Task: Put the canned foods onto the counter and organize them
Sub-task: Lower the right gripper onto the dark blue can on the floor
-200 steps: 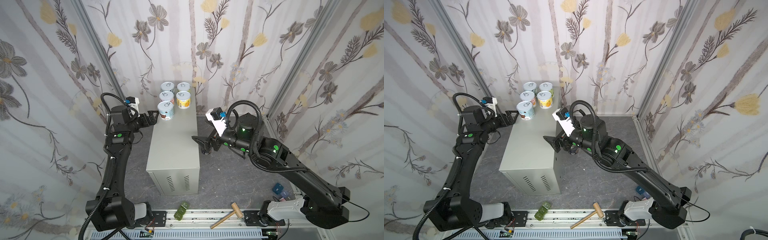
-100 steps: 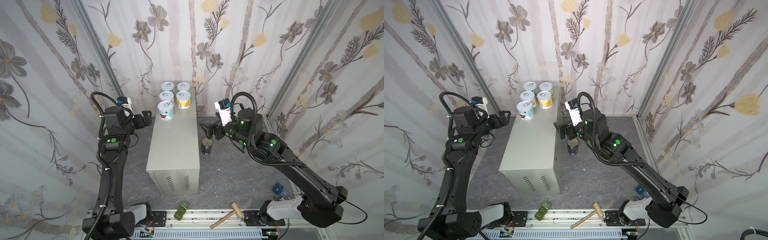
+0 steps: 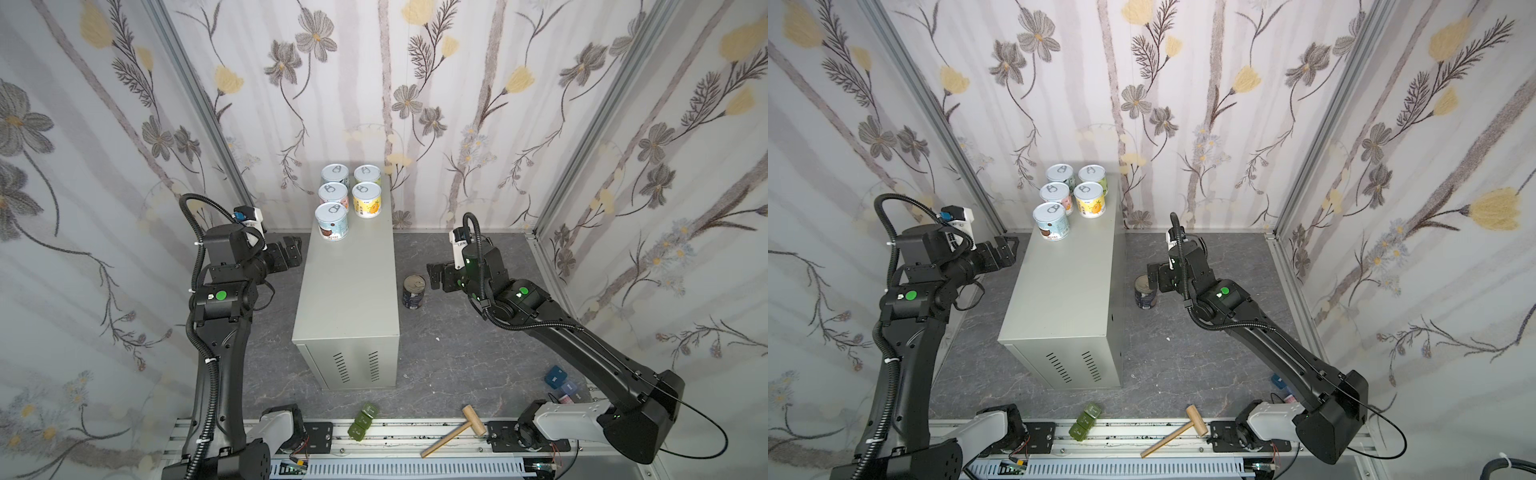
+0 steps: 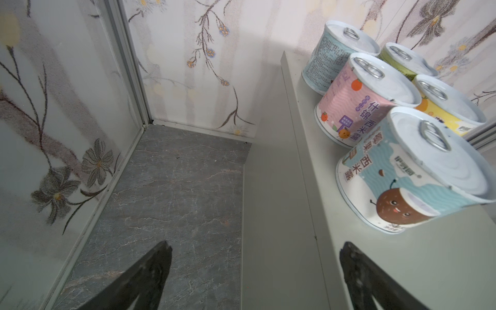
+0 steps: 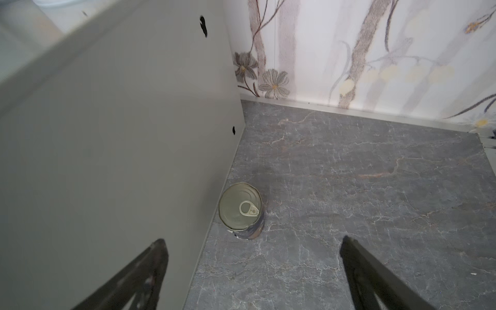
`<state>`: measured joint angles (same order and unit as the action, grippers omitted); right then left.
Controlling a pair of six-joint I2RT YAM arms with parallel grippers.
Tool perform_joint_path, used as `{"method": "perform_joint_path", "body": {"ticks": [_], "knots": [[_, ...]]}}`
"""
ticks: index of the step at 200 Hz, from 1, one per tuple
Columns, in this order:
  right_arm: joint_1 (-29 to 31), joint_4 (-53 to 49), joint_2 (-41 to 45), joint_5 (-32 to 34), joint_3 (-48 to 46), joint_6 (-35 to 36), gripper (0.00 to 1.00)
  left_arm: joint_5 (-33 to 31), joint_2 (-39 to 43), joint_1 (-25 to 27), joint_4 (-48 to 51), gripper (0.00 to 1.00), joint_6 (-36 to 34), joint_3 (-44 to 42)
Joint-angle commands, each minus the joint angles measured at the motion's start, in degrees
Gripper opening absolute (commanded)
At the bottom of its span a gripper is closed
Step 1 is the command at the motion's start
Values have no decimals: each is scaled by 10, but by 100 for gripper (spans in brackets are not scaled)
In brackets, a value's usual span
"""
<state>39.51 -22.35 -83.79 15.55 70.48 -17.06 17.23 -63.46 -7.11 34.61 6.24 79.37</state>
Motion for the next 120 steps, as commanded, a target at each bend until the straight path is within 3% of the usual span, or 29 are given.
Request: {"method": "perform_joint_path", "body": {"ticks": [1,73,120], "knots": [[-3,44,-12,6,-37,-22,100,32,7,0,-1,100,9,3],[-2,114,-99,-40,-115,-20,100,144,30,0,-12,100,56,3],[-3,161,-203,-67,-79,-5,100,194,48,1,-22,100,73,5]]}}
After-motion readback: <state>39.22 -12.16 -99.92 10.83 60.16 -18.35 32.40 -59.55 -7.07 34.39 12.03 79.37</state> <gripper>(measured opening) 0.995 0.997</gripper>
